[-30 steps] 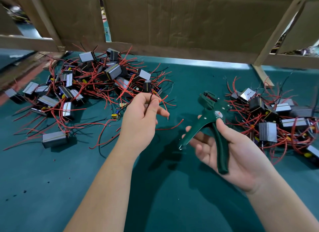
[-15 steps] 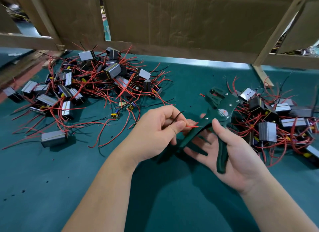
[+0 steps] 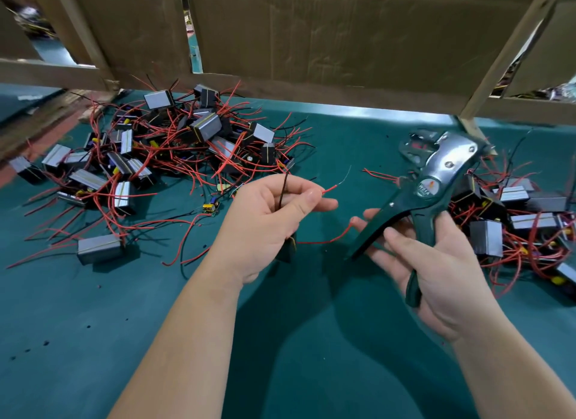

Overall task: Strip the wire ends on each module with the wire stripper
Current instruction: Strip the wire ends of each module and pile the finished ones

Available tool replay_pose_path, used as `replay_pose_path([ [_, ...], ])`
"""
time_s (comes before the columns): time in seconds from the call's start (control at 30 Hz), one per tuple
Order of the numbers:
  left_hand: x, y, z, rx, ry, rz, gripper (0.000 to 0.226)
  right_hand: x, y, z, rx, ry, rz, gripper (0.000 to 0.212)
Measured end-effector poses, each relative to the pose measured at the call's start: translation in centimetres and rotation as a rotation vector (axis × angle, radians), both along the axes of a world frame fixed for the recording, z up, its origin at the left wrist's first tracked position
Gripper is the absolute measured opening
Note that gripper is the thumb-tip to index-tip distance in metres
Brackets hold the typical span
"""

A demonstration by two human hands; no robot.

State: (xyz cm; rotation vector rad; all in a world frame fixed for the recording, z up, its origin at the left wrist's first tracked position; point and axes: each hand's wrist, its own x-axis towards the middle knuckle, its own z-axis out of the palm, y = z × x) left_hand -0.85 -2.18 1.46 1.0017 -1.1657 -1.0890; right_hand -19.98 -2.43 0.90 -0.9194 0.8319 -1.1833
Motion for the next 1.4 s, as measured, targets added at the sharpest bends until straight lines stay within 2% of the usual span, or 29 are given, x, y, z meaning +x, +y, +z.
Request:
replay_pose_path([
  [0.07, 0.1, 0.1, 0.3, -0.056, 0.037, 0.003, 0.008, -0.3, 0.0, 0.1, -0.018, 0.08, -0.027, 0.045],
  [0.13, 0.3, 0.2, 0.5, -0.114, 0.017, 0.047, 0.01, -0.3, 0.2, 0.5, 0.013, 0.018, 0.085, 0.041],
  [0.2, 0.4, 0.0, 0.4, -0.135, 0.015, 0.101, 0.004, 0.0, 0.5, 0.5, 0.103, -0.062, 0.242, 0.049],
  [0.27, 0.6, -0.2, 0.2, -0.121, 0.015, 0.152, 0.006, 0.2, 0.8, 0.4, 0.153, -0.039, 0.345, 0.048],
  [0.4, 0.8, -0.2, 0.1, -0.124, -0.034, 0.213, 0.013, 0.4, 1.4, 0.4, 0.171, -0.127, 0.561, 0.056],
  [0.47, 0.9, -0.3, 0.1, -0.13, -0.115, 0.258, 0.012, 0.5, 1.5, 0.6, 0.16, -0.168, 0.621, 0.057],
  [0.6, 0.7, -0.3, 0.2, -0.177, -0.317, 0.325, 0.017, 0.6, 1.8, 0.3, 0.133, -0.15, 0.635, 0.053],
  [0.67, 0.5, -0.1, 0.4, -0.203, -0.362, 0.351, 0.022, 0.7, 1.8, 0.3, 0.14, -0.117, 0.618, 0.05],
  [0.83, 0.2, 0.0, 0.4, -0.269, -0.326, 0.392, 0.026, 0.7, 1.7, 0.4, 0.149, -0.078, 0.588, 0.044],
  [0.97, 0.1, 0.0, 0.3, -0.317, -0.31, 0.392, 0.032, 0.5, 1.6, 0.5, 0.171, -0.119, 0.614, 0.044],
  [1.17, 0.4, 0.0, 0.0, -0.409, -0.51, 0.321, 0.033, 0.6, 1.5, 0.6, 0.168, -0.139, 0.601, 0.046],
  [1.3, 0.3, 0.0, 0.0, -0.404, -0.529, 0.347, 0.034, 0.6, 1.5, 0.4, 0.158, -0.117, 0.579, 0.048],
  [1.4, 0.4, 0.0, 0.1, -0.392, -0.486, 0.34, 0.027, 0.7, 1.6, 0.3, 0.143, -0.105, 0.579, 0.046],
])
